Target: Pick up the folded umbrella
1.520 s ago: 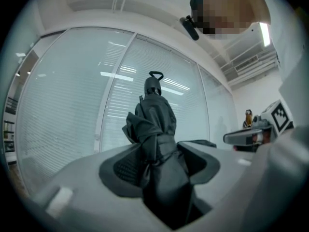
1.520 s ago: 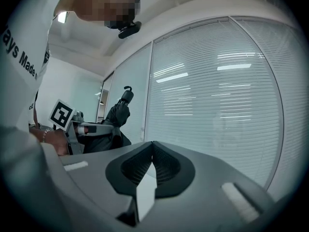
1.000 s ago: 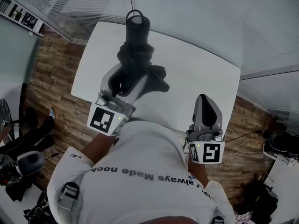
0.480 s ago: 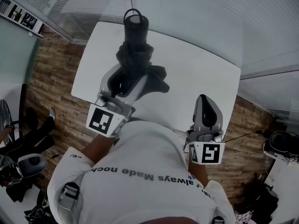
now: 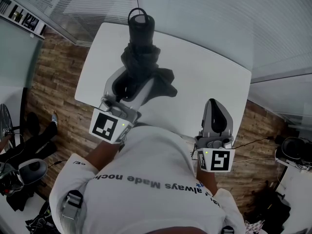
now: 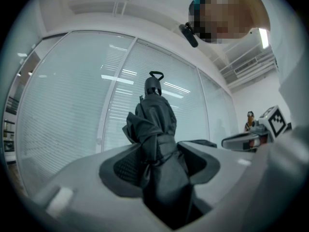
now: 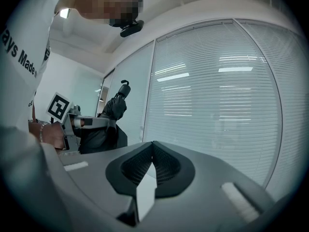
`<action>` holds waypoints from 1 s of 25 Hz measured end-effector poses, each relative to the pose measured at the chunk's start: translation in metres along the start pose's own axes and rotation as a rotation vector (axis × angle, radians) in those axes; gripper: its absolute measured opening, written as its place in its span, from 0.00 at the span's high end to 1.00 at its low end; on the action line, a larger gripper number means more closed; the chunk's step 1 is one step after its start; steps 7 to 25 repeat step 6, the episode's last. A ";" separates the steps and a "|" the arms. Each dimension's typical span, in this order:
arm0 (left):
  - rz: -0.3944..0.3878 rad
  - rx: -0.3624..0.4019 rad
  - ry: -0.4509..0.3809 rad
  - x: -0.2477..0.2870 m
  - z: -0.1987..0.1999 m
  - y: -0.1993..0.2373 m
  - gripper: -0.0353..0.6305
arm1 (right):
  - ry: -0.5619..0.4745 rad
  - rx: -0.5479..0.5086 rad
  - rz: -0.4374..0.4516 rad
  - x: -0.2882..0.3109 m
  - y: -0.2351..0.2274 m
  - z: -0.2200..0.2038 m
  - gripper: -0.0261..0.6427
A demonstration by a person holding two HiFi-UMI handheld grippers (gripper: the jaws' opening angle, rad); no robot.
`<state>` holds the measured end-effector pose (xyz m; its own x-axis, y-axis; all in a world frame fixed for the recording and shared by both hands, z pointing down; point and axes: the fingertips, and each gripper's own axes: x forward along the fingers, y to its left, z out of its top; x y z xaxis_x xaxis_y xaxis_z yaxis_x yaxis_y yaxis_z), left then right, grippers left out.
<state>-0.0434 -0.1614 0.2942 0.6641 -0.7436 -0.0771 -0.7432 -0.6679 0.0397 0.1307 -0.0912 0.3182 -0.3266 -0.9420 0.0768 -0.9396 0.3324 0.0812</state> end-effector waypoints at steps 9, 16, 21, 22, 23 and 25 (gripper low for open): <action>-0.002 -0.007 -0.005 -0.002 0.004 -0.007 0.60 | -0.002 0.003 0.001 -0.005 -0.001 0.001 0.96; -0.002 -0.007 -0.005 -0.002 0.004 -0.007 0.60 | -0.002 0.003 0.001 -0.005 -0.001 0.001 0.96; -0.002 -0.007 -0.005 -0.002 0.004 -0.007 0.60 | -0.002 0.003 0.001 -0.005 -0.001 0.001 0.96; -0.002 -0.007 -0.005 -0.002 0.004 -0.007 0.60 | -0.002 0.003 0.001 -0.005 -0.001 0.001 0.96; -0.002 -0.007 -0.005 -0.002 0.004 -0.007 0.60 | -0.002 0.003 0.001 -0.005 -0.001 0.001 0.96; -0.002 -0.007 -0.005 -0.002 0.004 -0.007 0.60 | -0.002 0.003 0.001 -0.005 -0.001 0.001 0.96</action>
